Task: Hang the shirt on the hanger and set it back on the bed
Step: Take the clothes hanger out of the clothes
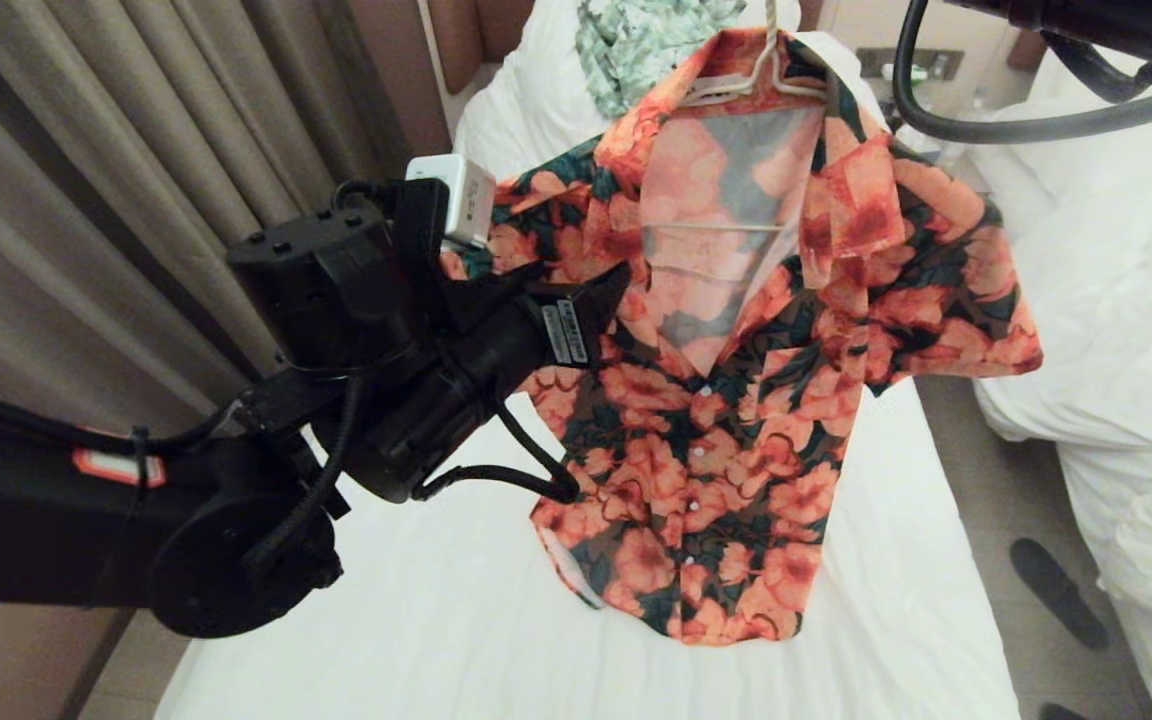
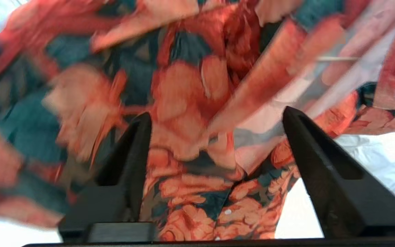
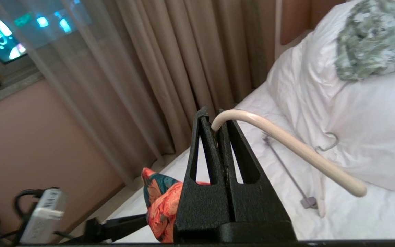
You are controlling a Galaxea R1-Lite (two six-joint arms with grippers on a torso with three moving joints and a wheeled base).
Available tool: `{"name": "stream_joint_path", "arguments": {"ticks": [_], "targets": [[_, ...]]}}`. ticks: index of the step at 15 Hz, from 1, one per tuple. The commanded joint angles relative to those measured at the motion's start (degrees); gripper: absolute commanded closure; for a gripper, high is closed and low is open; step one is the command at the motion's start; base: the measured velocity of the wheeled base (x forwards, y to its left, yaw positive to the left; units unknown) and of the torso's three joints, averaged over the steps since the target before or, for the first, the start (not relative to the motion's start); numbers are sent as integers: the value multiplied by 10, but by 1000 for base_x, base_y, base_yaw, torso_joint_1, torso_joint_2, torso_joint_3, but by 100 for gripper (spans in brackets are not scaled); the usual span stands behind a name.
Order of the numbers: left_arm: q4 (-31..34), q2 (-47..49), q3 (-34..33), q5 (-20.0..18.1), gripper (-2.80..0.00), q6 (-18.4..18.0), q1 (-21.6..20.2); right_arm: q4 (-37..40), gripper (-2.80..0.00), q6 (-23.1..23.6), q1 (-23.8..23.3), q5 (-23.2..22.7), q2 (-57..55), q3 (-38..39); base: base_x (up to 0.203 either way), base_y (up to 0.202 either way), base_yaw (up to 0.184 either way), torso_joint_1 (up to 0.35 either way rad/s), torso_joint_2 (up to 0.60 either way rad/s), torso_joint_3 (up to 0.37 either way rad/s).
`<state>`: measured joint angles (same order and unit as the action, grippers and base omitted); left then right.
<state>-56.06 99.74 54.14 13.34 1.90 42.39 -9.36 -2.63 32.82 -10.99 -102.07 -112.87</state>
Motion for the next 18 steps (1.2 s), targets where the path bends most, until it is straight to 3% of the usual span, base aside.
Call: {"name": "stream_joint_path", "arguments": {"ticks": [1,8,9,18], "targets": [[-11,13,0,1,-280,0,-1,0,0,0,6,-1,-1,1,0,0,0,0,0,0],[-54,12,-5,0,-280,-4,-1,0,0,0,17,0,-4,5,0,0,0,0,0,0],[-56,12,-9,0,0,-13,0,0,0,0,17,0,-6,5,0,0,0,0,0,0],[-60,-21,-15,-2,0,-13,37,-3,0,0,40,16,-14,4,0,0,0,0,0,0]]}}
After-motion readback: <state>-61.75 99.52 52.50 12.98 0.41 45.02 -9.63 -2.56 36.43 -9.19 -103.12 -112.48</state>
